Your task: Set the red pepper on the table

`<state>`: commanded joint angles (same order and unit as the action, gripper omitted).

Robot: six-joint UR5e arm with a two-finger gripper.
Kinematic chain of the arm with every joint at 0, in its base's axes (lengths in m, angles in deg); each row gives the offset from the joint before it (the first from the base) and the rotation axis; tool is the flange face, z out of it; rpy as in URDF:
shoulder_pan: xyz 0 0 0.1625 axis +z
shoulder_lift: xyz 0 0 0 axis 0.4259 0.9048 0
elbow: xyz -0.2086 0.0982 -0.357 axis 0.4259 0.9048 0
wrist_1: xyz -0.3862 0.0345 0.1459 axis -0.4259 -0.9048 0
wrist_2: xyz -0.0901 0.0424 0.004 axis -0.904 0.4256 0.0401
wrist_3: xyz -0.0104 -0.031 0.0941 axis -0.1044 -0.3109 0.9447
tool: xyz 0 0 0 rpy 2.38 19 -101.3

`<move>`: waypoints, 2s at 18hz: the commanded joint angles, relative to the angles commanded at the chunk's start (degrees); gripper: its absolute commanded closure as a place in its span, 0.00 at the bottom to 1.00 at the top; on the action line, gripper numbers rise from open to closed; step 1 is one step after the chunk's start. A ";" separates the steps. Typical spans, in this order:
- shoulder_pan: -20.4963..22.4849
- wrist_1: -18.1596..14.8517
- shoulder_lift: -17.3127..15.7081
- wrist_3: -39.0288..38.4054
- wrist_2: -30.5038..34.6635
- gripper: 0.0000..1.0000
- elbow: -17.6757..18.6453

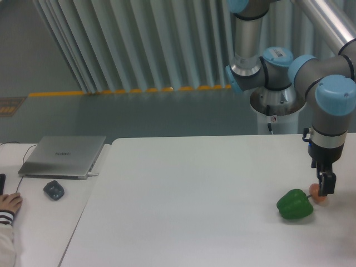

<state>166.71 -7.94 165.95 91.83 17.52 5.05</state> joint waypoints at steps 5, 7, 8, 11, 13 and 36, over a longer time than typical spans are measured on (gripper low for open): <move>-0.09 1.85 -0.09 -0.70 0.35 0.00 0.62; -0.09 2.72 -0.35 -0.69 0.26 0.00 1.58; 0.00 3.69 -0.79 -0.87 0.26 0.00 2.19; 2.27 10.53 -2.28 -0.79 0.26 0.00 7.10; 4.13 10.81 -2.46 -0.78 -0.09 0.00 7.30; 18.80 17.58 2.11 9.29 5.98 0.00 2.81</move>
<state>185.51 9.64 168.06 101.12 23.49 7.86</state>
